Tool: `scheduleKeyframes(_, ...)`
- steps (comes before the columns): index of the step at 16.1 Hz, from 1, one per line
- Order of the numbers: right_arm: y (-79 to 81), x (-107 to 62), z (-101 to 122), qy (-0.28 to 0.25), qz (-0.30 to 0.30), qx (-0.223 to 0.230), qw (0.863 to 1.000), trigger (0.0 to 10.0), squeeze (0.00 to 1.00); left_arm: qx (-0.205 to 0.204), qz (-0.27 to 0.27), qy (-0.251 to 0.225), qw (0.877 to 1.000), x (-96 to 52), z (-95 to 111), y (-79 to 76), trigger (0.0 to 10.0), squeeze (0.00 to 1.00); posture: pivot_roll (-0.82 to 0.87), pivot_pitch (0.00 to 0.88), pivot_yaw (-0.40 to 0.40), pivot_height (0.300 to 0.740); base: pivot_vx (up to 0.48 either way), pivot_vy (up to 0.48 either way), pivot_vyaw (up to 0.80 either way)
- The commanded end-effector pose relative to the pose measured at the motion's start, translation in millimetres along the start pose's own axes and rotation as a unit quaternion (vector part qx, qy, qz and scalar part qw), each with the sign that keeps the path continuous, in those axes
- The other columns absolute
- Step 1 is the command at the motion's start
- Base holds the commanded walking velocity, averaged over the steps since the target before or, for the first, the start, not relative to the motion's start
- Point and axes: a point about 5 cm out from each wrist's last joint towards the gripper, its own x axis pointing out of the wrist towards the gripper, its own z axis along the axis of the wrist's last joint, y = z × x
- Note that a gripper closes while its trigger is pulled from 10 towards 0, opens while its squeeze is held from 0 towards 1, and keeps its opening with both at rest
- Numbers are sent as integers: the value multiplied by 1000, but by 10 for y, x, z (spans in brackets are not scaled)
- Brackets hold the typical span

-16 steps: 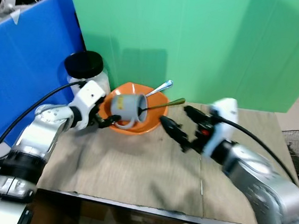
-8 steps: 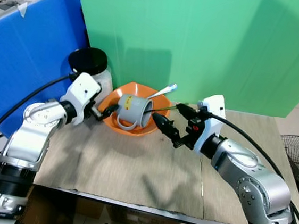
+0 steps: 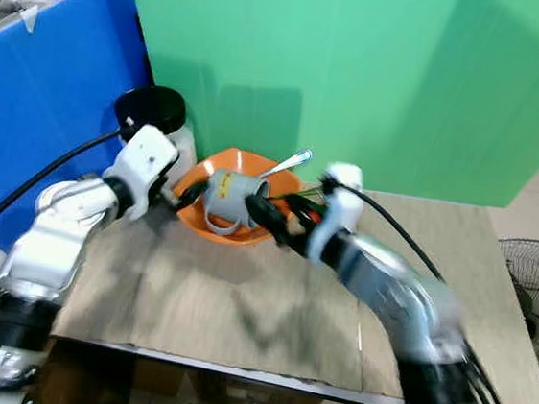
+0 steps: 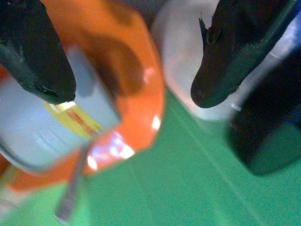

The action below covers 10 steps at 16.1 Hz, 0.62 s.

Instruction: Setting the table

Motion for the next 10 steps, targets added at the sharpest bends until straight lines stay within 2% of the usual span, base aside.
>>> scheduleKeyframes(1,-64,30,-12,7,-15,16,1000,10000,0,11,-24,-6,1000,-25,24,-38,10000,0,88,0,46,740,0,0,0)
scheduleKeyframes(3,-16,147,-7,7,8,50,999,10000,0,8,-49,-14,999,-78,40,-79,10000,0,93,0,40,740,0,0,0)
scheduleKeyframes(7,70,369,-102,26,21,77,996,10000,0,9,-63,-13,998,-108,36,-139,10000,0,112,0,24,740,0,0,0)
scheduleKeyframes(8,86,402,-98,19,26,97,995,9529,0,7,-66,-15,998,-120,37,-153,10000,0,113,0,23,740,0,0,0)
scheduleKeyframes(9,85,419,-100,16,26,107,994,5216,0,6,-68,-15,998,-128,36,-161,10000,0,115,0,22,740,0,0,0)
scheduleKeyframes(10,67,456,-126,17,23,124,992,0,0,5,-74,-12,997,-150,24,-183,10000,0,116,0,20,740,0,0,0)
